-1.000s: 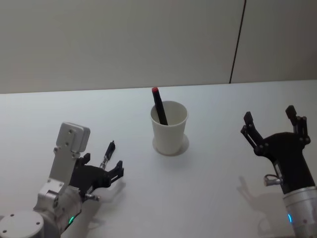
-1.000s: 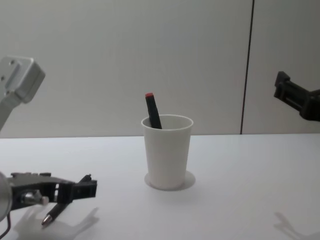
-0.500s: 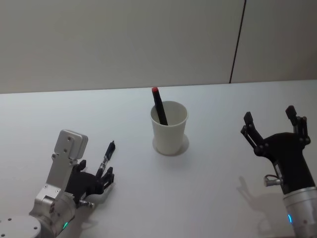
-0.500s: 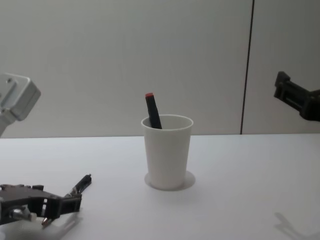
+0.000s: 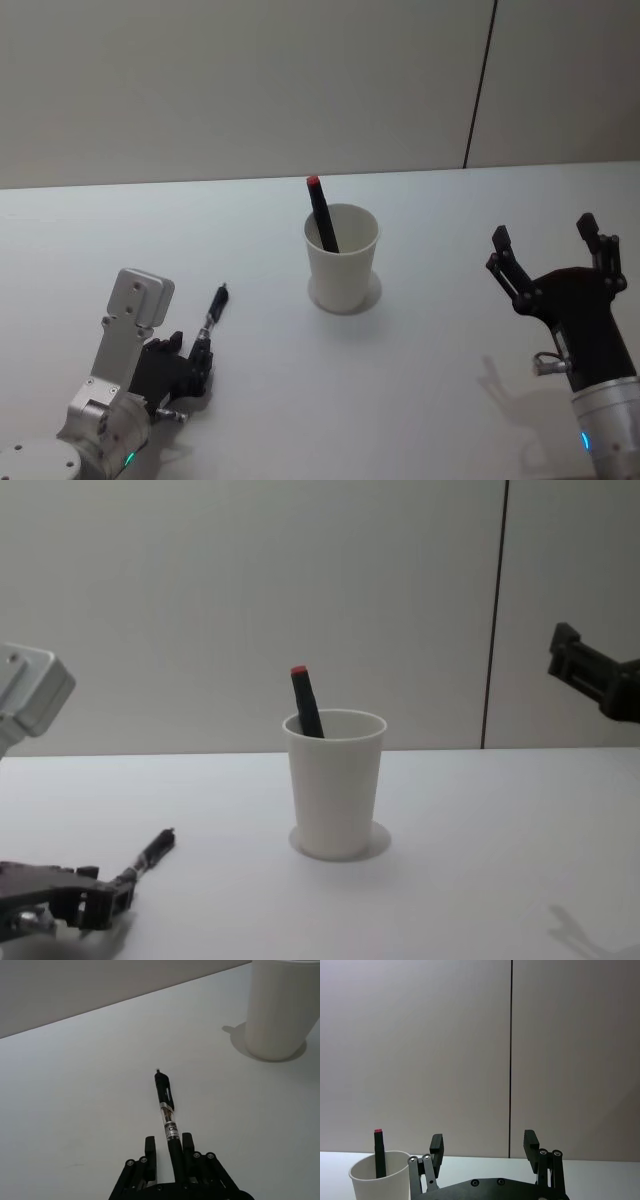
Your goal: Place the pen into the pen holder.
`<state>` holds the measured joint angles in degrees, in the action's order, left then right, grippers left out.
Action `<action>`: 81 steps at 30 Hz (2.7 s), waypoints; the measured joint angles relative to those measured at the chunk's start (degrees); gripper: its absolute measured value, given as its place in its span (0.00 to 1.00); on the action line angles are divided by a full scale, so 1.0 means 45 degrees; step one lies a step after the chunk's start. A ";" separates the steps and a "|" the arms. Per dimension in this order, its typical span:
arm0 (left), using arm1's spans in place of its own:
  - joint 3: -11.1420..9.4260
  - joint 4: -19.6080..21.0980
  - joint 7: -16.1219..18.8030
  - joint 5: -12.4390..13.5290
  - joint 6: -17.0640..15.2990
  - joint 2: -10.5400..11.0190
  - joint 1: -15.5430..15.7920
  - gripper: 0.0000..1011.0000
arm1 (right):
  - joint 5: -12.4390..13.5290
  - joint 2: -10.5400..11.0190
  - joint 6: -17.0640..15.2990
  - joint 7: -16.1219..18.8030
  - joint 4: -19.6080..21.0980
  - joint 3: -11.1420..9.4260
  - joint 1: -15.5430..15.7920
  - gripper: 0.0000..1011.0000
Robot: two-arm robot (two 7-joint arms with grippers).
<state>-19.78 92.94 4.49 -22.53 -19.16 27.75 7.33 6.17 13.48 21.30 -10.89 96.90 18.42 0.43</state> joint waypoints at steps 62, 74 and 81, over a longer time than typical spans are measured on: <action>0.0946 0.0167 -0.0672 -0.0968 0.6211 -0.0091 -0.0422 0.14 | 0.0000 0.0000 -0.0002 0.0001 -0.0002 0.0000 0.0000 0.99; 0.1107 -0.0472 -0.2952 -0.1422 0.8441 -0.0259 0.0050 0.14 | 0.0000 -0.0001 -0.0001 0.0000 -0.0002 0.0000 -0.0001 0.99; 0.1134 -0.0969 -0.4583 -0.1676 0.9381 -0.0413 0.0470 0.14 | 0.0000 0.0000 -0.0002 0.0000 -0.0002 0.0000 0.0000 0.99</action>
<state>-14.67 88.58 -16.13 -30.07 23.05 25.89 9.45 6.17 13.48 21.29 -10.89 96.89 18.42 0.43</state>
